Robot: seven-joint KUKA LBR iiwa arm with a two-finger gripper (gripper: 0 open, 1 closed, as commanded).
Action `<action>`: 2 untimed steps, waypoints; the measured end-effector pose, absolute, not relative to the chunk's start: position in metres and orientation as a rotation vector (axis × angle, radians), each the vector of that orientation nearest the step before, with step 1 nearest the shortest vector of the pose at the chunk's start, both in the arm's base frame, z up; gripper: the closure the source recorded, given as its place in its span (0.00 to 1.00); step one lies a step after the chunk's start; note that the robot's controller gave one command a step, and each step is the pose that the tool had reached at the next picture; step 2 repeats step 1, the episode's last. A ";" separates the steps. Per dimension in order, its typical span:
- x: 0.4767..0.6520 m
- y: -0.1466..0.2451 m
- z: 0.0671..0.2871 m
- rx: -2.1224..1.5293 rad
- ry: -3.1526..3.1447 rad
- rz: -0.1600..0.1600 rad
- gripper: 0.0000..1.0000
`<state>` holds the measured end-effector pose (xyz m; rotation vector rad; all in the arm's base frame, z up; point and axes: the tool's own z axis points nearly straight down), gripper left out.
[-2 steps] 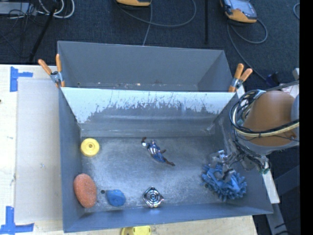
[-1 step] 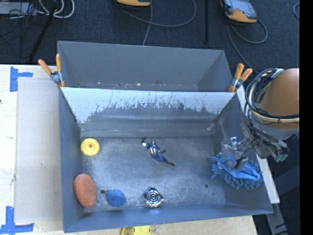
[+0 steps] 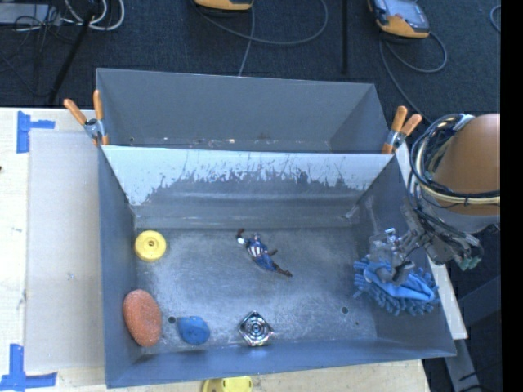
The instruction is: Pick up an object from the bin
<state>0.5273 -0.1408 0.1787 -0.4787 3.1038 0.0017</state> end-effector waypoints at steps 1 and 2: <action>0.542 -0.132 0.240 -0.499 3.104 0.003 1.00; 0.542 -0.132 0.240 -0.499 3.104 0.003 1.00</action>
Offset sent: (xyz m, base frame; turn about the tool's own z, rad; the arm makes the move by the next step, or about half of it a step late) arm 0.0326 0.0185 0.1090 0.0277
